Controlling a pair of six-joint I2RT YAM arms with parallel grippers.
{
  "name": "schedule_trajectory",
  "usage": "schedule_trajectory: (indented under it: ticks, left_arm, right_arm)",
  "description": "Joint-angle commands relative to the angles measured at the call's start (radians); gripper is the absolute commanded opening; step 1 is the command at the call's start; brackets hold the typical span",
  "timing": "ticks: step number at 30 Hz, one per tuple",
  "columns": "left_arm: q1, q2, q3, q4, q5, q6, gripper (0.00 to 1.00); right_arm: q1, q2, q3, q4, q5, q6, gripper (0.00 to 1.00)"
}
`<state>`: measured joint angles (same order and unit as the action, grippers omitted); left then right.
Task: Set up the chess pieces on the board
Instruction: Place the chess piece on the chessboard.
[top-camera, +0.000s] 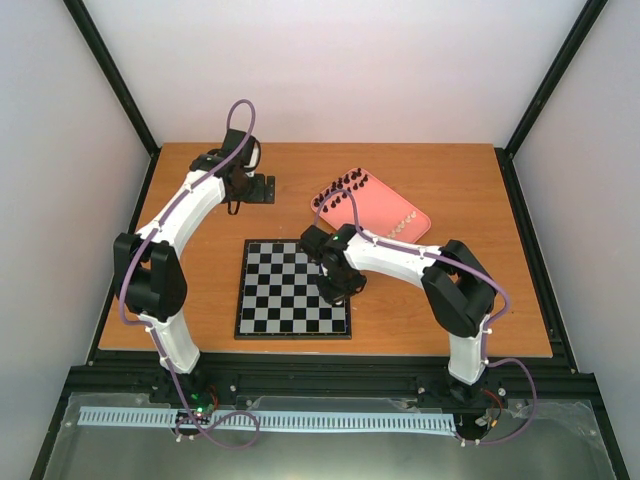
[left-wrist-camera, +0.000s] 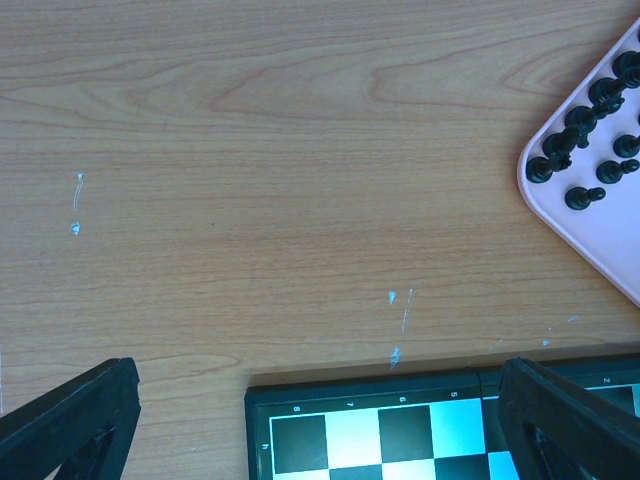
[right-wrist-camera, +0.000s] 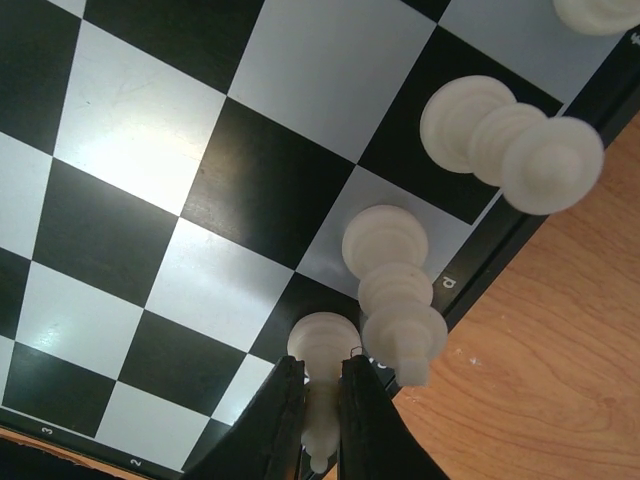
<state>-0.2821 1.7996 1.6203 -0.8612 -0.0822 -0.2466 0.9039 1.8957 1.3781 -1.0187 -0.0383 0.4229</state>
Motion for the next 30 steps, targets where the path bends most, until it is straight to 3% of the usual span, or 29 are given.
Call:
schedule_trajectory:
  ticks: [1, 5, 12, 17, 20, 30]
  left_arm:
    - [-0.002, -0.027, 0.004, 0.008, -0.001, 0.003, 1.00]
    - [-0.002, -0.026, 0.006, 0.006, -0.001, 0.003, 1.00]
    - [-0.001, -0.022, 0.010, 0.006, -0.002, 0.000, 1.00]
    - [-0.001, -0.025, 0.010, 0.007, -0.002, 0.000, 1.00]
    - [-0.001, -0.025, 0.009, 0.007, -0.003, 0.000, 1.00]
    - [-0.002, -0.029, 0.025, 0.004, 0.003, -0.002, 1.00]
  right_arm:
    - [0.009, 0.019, -0.010, 0.010, 0.015, -0.009, 0.04]
    - [0.009, 0.017, -0.012, 0.012, 0.018, -0.011, 0.10]
    - [0.010, -0.004, -0.020, 0.021, -0.017, -0.034, 0.33]
    - [0.010, -0.022, -0.019, 0.012, -0.025, -0.044, 0.35]
    - [0.010, -0.051, -0.003, 0.001, -0.032, -0.049, 0.42]
    - [0.003, -0.190, 0.135, -0.192, 0.024, -0.067, 0.64]
